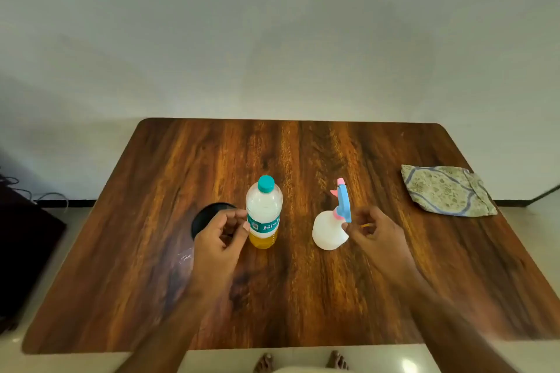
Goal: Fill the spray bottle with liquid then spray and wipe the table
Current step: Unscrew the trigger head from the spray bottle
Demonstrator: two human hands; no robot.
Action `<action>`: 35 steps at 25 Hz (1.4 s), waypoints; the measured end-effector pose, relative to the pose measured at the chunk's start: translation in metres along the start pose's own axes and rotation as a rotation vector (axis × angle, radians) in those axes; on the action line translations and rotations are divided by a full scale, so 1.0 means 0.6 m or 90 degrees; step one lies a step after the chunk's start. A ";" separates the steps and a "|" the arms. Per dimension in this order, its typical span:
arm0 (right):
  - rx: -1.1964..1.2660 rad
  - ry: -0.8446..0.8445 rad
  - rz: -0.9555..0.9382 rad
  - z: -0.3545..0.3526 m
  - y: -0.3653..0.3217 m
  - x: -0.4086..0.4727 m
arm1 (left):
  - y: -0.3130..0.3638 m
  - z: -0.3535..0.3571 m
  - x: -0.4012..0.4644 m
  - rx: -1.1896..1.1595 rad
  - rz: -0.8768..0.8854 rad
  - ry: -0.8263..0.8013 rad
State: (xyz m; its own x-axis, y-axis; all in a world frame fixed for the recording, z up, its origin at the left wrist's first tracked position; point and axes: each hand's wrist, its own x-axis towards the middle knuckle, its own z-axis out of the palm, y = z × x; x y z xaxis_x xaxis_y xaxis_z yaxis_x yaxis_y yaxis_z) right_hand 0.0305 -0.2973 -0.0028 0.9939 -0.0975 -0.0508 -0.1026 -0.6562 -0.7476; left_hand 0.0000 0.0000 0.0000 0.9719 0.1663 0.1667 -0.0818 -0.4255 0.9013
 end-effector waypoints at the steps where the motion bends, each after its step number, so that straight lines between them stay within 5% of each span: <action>1: -0.007 0.023 0.014 0.001 -0.001 0.009 | -0.002 0.005 -0.005 -0.014 -0.005 -0.007; 7: -0.149 0.044 0.028 0.015 0.005 0.074 | 0.005 0.040 -0.033 -0.038 -0.054 -0.072; 18: -0.160 0.008 -0.040 -0.027 0.000 0.103 | 0.046 0.085 -0.054 -0.104 -0.153 -0.128; 27: 0.027 -0.091 -0.194 -0.200 -0.124 0.057 | 0.178 0.157 0.026 -0.044 -0.020 -0.251; 31: 0.073 -0.087 -0.191 -0.229 -0.163 0.023 | 0.232 0.169 0.042 -0.240 -0.056 -0.391; 35: 0.169 -0.051 -0.172 -0.229 -0.169 0.003 | 0.244 0.177 0.042 -0.401 -0.131 -0.390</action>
State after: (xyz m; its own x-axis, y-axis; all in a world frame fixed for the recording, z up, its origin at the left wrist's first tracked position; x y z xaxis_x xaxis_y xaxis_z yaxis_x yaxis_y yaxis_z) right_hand 0.0373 -0.3339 0.1638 0.9847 0.1179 0.1280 0.1670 -0.4332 -0.8857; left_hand 0.0361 -0.1527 0.0938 0.9130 -0.3950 -0.1019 0.1761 0.1564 0.9719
